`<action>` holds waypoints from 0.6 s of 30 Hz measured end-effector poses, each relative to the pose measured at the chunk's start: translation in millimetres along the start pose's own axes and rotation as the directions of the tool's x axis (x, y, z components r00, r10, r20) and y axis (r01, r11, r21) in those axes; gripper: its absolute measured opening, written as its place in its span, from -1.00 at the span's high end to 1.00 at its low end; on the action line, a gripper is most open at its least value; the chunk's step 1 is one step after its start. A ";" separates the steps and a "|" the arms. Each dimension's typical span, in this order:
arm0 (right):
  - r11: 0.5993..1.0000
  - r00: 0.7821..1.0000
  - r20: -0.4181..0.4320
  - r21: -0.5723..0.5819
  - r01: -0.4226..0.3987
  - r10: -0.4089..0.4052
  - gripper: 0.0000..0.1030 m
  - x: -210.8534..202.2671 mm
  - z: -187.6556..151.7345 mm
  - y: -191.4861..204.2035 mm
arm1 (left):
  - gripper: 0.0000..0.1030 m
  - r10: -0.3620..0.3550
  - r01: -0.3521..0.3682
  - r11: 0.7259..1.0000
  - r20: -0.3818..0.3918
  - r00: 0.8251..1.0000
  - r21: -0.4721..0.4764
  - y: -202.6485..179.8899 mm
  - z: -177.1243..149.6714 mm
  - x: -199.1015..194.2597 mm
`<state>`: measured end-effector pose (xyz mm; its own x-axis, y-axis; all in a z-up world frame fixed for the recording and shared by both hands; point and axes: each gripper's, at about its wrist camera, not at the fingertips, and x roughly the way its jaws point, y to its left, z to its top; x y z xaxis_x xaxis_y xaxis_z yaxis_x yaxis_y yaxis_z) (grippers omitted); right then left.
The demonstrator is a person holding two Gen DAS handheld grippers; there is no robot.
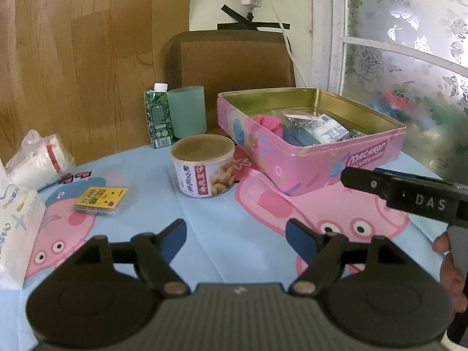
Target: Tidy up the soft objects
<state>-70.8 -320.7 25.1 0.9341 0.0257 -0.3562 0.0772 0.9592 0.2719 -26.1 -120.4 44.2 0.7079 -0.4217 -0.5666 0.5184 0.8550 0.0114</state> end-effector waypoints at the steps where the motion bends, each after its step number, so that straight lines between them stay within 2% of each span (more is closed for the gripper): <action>1: 1.000 1.000 -0.002 0.002 0.001 -0.001 -0.23 0.5 0.0 -0.1 | -0.52 0.001 -0.001 1.000 0.001 1.000 0.003 -0.3 -0.1 -0.6; 8: 1.000 1.000 0.008 0.008 0.001 -0.001 -0.25 -0.9 1.3 -1.0 | -0.63 -0.007 0.007 1.000 0.010 1.000 0.022 -2.5 -0.9 -2.6; 9: 1.000 1.000 0.008 0.003 0.000 0.000 -0.25 -0.9 1.7 -1.3 | -0.66 -0.009 0.009 1.000 0.012 1.000 0.025 -2.9 -0.9 -2.9; 11: 1.000 1.000 0.006 -0.003 0.001 -0.001 -0.25 -0.6 1.3 -1.0 | -0.85 -0.014 0.013 1.000 0.024 1.000 0.028 -3.3 -1.0 -4.4; 13: 1.000 1.000 0.003 0.001 -0.003 0.003 -0.25 -0.3 0.5 -0.8 | -0.92 -0.014 0.013 0.999 0.044 0.999 0.032 -3.4 -1.4 -6.9; 18: 1.000 1.000 0.000 0.001 -0.009 0.009 -0.25 0.4 -1.0 0.6 | -0.99 -0.010 0.007 0.999 0.076 0.997 0.038 -2.1 -1.6 -11.0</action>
<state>-70.7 -319.9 24.2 0.9348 0.0344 -0.3535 0.0692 0.9586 0.2761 -35.7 -117.1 49.1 0.7374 -0.4517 -0.5023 0.5413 0.8399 0.0393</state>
